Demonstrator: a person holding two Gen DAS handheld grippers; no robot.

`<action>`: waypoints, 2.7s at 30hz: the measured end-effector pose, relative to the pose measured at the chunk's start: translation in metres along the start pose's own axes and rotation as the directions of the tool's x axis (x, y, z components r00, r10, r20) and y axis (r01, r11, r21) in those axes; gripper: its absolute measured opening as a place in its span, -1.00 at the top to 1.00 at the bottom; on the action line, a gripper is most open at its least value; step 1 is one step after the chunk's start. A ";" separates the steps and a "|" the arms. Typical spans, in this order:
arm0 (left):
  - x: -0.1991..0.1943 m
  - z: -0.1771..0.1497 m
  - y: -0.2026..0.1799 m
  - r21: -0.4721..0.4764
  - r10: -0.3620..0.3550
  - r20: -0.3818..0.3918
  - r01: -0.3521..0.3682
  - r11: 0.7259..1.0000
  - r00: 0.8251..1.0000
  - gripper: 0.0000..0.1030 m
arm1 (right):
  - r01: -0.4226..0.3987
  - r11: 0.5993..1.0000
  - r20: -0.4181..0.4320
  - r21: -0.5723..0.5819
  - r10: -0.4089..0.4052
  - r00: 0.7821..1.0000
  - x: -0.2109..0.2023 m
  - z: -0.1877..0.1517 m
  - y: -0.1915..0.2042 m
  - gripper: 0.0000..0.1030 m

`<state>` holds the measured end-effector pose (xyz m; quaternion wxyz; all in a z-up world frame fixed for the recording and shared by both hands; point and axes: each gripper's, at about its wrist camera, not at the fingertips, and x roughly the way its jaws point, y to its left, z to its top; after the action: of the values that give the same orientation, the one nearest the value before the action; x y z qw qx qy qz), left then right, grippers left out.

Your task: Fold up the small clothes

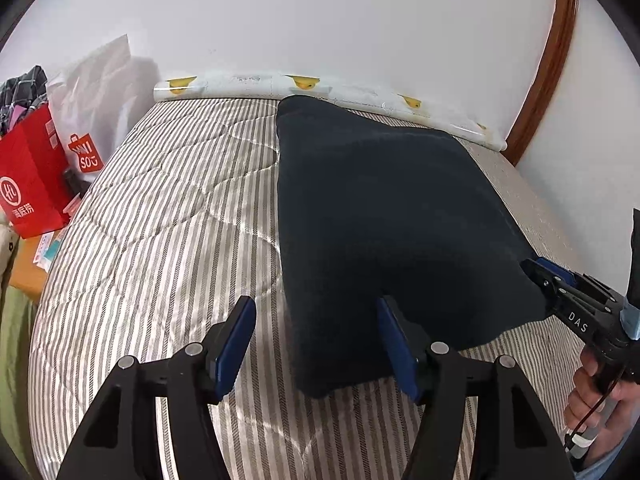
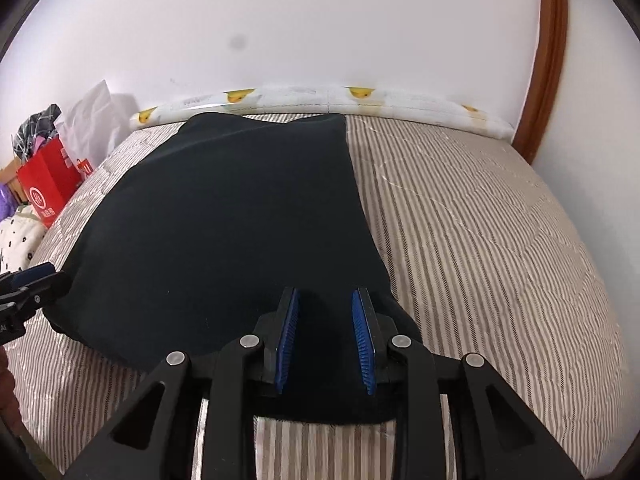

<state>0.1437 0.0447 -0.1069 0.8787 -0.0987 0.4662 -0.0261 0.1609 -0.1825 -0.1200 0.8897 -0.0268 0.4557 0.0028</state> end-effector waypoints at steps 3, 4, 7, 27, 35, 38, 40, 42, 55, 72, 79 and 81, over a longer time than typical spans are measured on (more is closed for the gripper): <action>-0.004 -0.003 -0.001 -0.004 0.002 -0.005 -0.002 1.000 1.000 -0.18 | 0.009 1.000 0.001 0.016 -0.009 1.000 -0.004 -0.005 -0.001 0.46; -0.005 -0.004 -0.001 -0.010 0.001 -0.006 -0.001 1.000 1.000 -0.18 | 0.013 1.000 0.001 0.017 -0.013 1.000 -0.006 -0.006 -0.001 0.46; -0.006 -0.004 0.000 -0.025 -0.009 -0.020 0.008 1.000 1.000 -0.18 | 0.018 1.000 -0.005 0.026 -0.018 1.000 -0.009 -0.006 -0.002 0.46; -0.050 -0.032 -0.008 0.014 -0.007 0.011 0.006 1.000 1.000 -0.23 | 0.079 0.994 -0.003 0.073 -0.079 0.997 -0.055 -0.026 -0.009 0.25; -0.117 -0.045 -0.023 0.043 -0.004 0.122 -0.001 0.999 0.993 -0.54 | 0.058 0.992 0.052 0.114 -0.064 0.997 -0.115 -0.041 -0.010 -0.16; -0.137 -0.054 -0.030 0.058 0.006 0.156 -0.015 0.998 0.988 -0.60 | 0.080 0.988 0.083 0.131 -0.092 0.992 -0.143 -0.049 -0.013 -0.22; -0.153 -0.059 -0.033 0.053 0.027 0.194 -0.038 0.998 0.981 -0.60 | 0.074 0.987 0.096 0.143 -0.088 0.991 -0.159 -0.053 -0.016 -0.22; -0.163 -0.063 -0.036 0.052 0.043 0.210 -0.055 0.997 0.977 -0.65 | 0.070 0.986 0.109 0.152 -0.087 0.990 -0.176 -0.056 -0.020 -0.22; -0.186 -0.069 -0.054 0.074 0.060 0.252 -0.081 0.994 0.966 -0.86 | 0.146 0.980 0.165 0.138 -0.168 0.972 -0.218 -0.078 -0.029 -0.85; -0.193 -0.073 -0.054 0.073 0.072 0.258 -0.094 0.993 0.963 -0.86 | 0.157 0.980 0.180 0.125 -0.178 0.967 -0.229 -0.081 -0.026 -0.87; -0.191 -0.074 -0.054 0.074 0.064 0.248 -0.085 0.994 0.967 -0.86 | 0.170 0.978 0.174 0.120 -0.189 0.967 -0.229 -0.080 -0.025 -0.87; -0.191 -0.074 -0.054 0.076 0.060 0.246 -0.081 0.994 0.968 -0.86 | 0.167 0.979 0.174 0.121 -0.187 0.967 -0.229 -0.080 -0.026 -0.87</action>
<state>-0.0226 0.0074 0.0182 0.9330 -0.0472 0.3568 -0.0025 -0.0377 -0.2083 0.0204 0.9249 -0.0201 0.3667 -0.0982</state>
